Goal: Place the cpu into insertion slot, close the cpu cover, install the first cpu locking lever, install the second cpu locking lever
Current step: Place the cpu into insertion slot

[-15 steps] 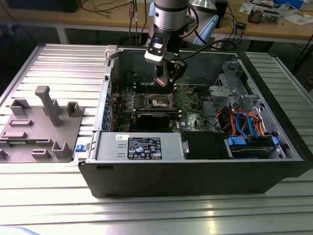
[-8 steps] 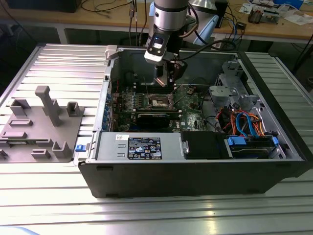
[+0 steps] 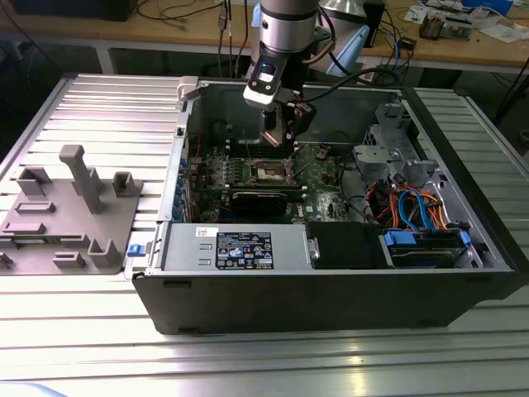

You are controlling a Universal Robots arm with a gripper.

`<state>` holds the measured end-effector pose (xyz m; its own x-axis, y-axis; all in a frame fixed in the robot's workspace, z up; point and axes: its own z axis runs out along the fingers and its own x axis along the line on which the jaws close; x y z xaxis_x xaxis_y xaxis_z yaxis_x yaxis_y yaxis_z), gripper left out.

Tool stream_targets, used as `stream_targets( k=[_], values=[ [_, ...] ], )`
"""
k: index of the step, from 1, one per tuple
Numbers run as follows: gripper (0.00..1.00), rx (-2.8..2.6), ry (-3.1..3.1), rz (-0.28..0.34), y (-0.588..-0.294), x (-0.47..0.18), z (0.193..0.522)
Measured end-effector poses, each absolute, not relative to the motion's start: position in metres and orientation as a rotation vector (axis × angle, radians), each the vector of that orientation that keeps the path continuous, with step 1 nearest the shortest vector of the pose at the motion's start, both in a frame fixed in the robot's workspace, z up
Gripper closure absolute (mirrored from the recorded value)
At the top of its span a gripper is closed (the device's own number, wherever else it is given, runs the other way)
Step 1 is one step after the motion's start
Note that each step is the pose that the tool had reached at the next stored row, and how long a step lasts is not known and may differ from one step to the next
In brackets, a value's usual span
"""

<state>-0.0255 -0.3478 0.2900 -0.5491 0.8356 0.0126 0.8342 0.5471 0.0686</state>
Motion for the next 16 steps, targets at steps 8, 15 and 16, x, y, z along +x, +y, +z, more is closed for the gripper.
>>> stream_targets(
  k=[8, 15, 16],
  values=[
    [0.46, 1.501, 2.73, 0.096, -0.3478, -0.0255, 0.2896],
    [0.46, 1.506, 2.727, 0.095, -0.3478, -0.0255, 0.2892],
    [0.46, 1.507, 2.726, 0.095, -0.3478, -0.0255, 0.2892]
  ],
)
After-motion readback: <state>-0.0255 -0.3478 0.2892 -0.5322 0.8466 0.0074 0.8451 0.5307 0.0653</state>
